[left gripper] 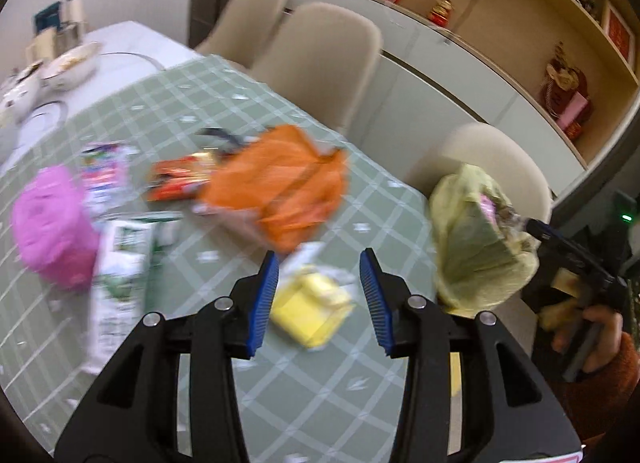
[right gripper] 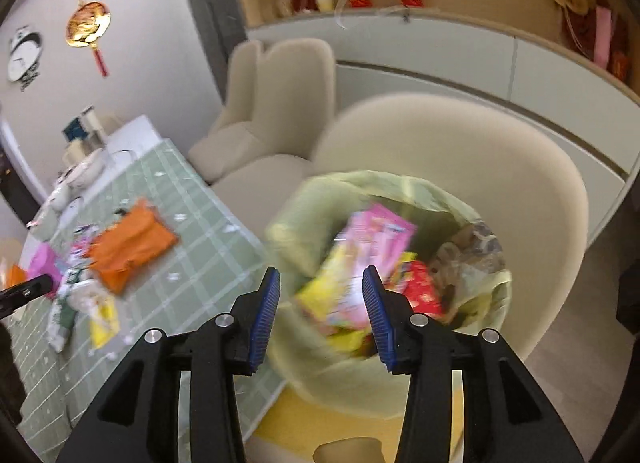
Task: Collect trash
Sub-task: 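Move both tools back over the table toward the remaining trash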
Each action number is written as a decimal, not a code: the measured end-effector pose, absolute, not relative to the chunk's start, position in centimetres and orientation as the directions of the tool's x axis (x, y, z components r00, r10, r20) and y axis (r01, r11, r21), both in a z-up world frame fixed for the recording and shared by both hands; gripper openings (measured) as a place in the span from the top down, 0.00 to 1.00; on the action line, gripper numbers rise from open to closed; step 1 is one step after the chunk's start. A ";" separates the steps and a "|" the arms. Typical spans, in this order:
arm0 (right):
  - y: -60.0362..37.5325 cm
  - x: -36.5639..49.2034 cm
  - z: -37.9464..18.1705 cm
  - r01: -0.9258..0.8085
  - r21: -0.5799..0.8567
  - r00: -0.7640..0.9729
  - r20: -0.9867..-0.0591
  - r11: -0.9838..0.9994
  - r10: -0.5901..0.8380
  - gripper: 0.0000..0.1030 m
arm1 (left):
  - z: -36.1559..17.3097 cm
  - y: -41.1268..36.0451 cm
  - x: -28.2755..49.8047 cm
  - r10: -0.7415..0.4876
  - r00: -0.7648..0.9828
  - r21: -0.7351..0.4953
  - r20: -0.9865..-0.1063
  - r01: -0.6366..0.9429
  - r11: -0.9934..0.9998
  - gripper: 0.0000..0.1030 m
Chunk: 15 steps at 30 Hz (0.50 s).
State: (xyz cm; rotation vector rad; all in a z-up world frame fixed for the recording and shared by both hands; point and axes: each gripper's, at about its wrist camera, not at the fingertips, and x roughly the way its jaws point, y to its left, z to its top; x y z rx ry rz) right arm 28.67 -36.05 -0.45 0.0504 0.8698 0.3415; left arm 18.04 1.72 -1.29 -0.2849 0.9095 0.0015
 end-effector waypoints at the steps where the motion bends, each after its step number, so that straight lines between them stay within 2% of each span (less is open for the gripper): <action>1: -35.1 27.9 0.0 -0.291 0.174 0.593 -0.739 0.941 0.320 0.60 | -1.3 3.0 17.2 -0.102 0.623 -0.241 -0.775 -0.142 0.960 0.61; 4: -31.7 25.7 1.1 -0.341 0.157 0.587 -0.734 0.927 0.340 0.60 | -1.4 7.1 14.9 -0.060 0.641 -0.245 -0.766 -0.204 0.948 0.61; 9: -25.6 23.9 1.7 -0.407 0.217 0.525 -0.739 0.887 0.422 0.60 | -1.6 13.1 10.9 0.000 0.658 -0.265 -0.753 -0.304 0.915 0.60; 15: -18.5 22.3 1.6 -0.483 0.248 0.482 -0.726 0.840 0.491 0.60 | -1.0 16.9 8.7 0.039 0.690 -0.244 -0.723 -0.308 0.919 0.59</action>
